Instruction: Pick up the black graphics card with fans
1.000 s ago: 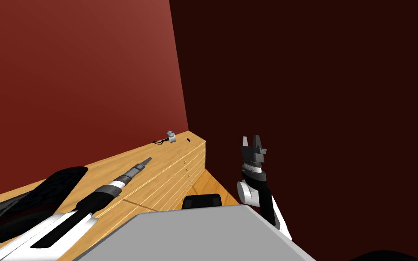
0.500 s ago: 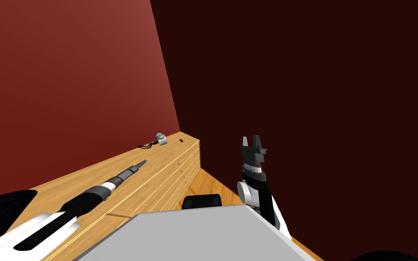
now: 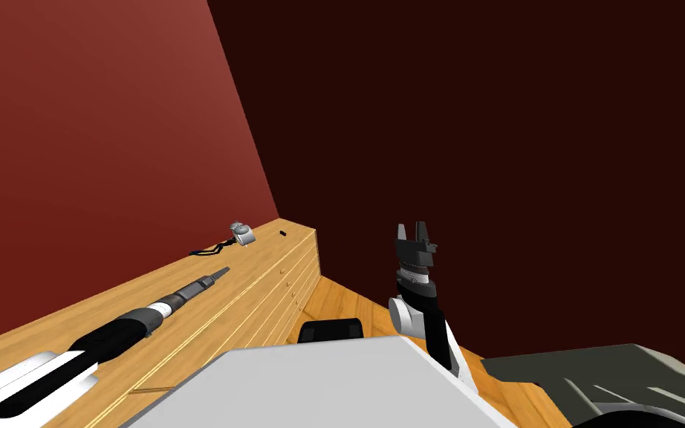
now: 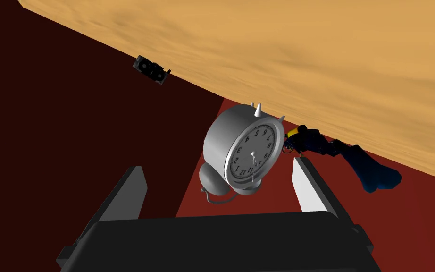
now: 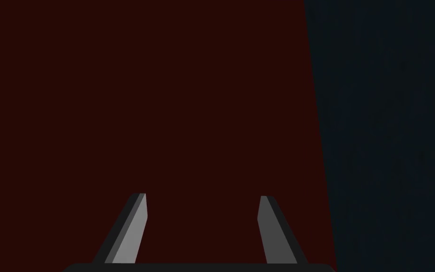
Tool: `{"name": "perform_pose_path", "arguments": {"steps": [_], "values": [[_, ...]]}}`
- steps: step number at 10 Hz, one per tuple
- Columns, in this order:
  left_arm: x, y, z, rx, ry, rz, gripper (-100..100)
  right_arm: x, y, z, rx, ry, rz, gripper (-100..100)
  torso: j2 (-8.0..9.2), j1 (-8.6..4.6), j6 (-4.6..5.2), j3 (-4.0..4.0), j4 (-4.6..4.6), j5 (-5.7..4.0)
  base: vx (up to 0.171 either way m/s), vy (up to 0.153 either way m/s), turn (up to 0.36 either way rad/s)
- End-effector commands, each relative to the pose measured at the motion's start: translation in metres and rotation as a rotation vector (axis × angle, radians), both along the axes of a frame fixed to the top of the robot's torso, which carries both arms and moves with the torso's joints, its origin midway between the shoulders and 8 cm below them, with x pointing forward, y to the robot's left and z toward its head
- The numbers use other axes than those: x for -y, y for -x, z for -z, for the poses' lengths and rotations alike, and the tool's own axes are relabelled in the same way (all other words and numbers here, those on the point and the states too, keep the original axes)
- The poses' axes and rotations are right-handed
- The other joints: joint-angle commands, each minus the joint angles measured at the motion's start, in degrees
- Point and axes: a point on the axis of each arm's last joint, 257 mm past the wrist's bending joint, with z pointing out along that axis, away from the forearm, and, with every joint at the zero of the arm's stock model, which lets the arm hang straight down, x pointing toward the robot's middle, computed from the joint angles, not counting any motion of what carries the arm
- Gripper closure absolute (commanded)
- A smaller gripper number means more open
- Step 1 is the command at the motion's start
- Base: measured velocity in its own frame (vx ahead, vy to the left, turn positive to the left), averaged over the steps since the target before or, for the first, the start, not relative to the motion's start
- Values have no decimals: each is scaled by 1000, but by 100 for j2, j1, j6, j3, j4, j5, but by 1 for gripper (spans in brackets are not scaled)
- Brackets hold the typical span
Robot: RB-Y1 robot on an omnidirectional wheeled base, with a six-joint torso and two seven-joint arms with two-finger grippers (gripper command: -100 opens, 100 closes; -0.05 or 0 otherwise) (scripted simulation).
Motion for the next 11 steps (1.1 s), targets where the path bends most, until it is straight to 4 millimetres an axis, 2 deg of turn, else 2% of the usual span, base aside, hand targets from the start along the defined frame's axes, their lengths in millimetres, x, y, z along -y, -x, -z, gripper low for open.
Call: {"name": "perform_pose_path", "arguments": {"steps": [1, 4, 6, 8, 10, 11], "values": [[-19, 5, 4, -45, -30, -12, -100, 0, 0, 0, 0, 0, 0, 0, 0, 0, 0, 0, 0, 0, -51, 0, -361], [-54, 16, 10, -120, -76, -36, -100, 0, 0, 0, 0, 0, 0, 0, 0, 5, 4, 0, 0, 1, -53, 2, -406], [-69, 20, 11, -153, -96, -48, -100, 0, 0, 0, 0, 0, 0, 0, -9, 3, -2, -5, -2, 0, -21, -5, -313], [-97, 35, 15, -201, -121, -89, -100, 0, 0, 0, 0, 0, 0, 0, -14, 6, -4, -8, -3, 2, -16, -4, -298], [-124, 48, 16, -261, -150, -120, -100, 0, 0, 0, 0, 0, 0, 0, -16, 4, 5, -10, -4, 0, -15, -4, -489], [-128, 51, 17, -265, -153, -127, -100, 0, 0, 0, 0, 0, 0, 0, -18, 4, 4, -10, -4, 0, -3, 6, -207]]}}
